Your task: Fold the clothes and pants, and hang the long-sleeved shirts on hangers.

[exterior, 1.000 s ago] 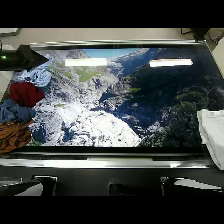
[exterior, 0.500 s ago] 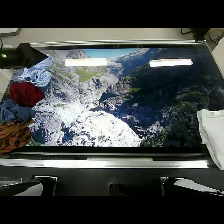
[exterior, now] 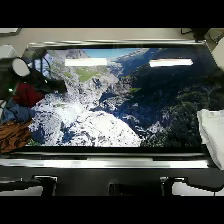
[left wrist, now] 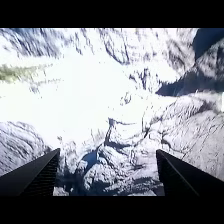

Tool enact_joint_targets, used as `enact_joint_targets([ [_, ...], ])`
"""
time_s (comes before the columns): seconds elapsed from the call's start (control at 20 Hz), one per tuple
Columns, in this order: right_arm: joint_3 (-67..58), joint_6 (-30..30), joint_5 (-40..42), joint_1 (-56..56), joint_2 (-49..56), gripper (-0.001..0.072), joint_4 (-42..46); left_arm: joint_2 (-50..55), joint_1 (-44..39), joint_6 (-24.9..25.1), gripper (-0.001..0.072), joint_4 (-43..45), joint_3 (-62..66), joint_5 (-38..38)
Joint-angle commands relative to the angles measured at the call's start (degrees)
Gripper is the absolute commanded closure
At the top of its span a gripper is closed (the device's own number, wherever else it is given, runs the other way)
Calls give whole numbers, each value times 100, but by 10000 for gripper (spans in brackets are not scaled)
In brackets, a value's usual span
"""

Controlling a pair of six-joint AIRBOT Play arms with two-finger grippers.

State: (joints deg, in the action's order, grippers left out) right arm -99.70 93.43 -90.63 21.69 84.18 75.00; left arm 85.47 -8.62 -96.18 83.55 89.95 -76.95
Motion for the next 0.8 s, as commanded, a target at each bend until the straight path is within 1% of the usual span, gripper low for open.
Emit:
enact_joint_targets([
  [0.0,1134,55,-501,-833,39,13,24,-203,-127,-208,10,-273,-1147,420],
  [0.05,1215,70,-334,-916,28,13,151,-398,-133,-199,10,-273,-1390,752],
  [0.1,1217,127,-269,-973,28,13,267,-490,-133,-197,10,-273,-1460,811],
  [0.75,1217,146,-236,-981,28,14,214,-501,-133,-181,9,-256,-1445,802],
])
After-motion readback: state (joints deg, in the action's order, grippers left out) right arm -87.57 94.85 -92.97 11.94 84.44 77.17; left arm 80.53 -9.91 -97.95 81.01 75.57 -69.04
